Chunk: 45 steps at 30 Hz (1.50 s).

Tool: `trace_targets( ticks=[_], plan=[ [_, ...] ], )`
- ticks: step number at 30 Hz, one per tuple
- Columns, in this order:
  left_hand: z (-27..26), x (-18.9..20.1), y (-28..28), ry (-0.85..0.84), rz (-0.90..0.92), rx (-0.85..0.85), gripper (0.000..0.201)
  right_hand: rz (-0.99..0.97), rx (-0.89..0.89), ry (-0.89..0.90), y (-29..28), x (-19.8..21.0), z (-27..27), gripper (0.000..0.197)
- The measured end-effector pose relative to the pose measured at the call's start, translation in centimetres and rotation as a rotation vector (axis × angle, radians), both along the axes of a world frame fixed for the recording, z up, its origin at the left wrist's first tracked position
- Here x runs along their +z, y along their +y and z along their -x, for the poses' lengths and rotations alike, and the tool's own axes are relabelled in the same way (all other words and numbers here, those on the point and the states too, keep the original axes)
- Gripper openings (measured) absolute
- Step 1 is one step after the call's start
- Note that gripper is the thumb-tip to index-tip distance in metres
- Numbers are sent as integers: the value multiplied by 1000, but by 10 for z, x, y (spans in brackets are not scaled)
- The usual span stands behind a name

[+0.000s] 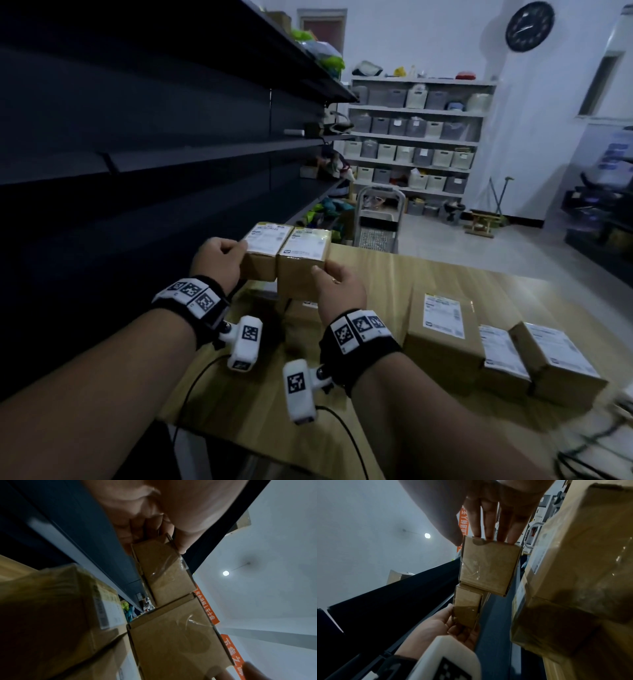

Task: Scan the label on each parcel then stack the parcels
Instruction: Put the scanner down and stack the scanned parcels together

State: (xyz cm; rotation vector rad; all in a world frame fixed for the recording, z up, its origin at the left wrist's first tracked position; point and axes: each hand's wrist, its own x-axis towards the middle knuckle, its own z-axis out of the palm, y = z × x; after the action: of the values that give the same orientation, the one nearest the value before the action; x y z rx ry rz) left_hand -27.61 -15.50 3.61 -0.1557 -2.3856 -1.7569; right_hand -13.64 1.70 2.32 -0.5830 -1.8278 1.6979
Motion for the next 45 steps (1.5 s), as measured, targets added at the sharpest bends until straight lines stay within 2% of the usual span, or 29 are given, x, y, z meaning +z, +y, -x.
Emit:
trace_targets(
  ticks=[10,15,22,29,31,34,36,39,42,45],
  plan=[
    [14,-54,-3,-90,141,-55,30,-40,26,-89,-1,-28,1,52],
    [13,-55,-2,-79,130,-71,40,-72,33,-94,1,-32,1,53],
    [4,-59,7,-80,106,-93,66,24,24,-58,7,-33,-7,55],
    [-13,-54,10,-97,64,-78,73,52,11,-10,17,-37,-21,62],
    [-28,-51,8,-17,76,-11,68,100,-18,26,28,-40,-31,60],
    [-67,-44,20,177,41,53,39,203,-67,56,50,-46,-54,38],
    [-100,-38,35,208,-59,-29,17,285,-124,76,66,-52,-73,22],
    [-147,-34,63,158,-134,-240,9,314,-261,102,87,-56,-107,18],
    [-173,-44,100,68,-98,-433,15,209,-435,73,112,-56,-138,17],
    [-185,-62,140,-77,-20,-549,35,173,-570,78,133,-57,-162,10]
  ],
)
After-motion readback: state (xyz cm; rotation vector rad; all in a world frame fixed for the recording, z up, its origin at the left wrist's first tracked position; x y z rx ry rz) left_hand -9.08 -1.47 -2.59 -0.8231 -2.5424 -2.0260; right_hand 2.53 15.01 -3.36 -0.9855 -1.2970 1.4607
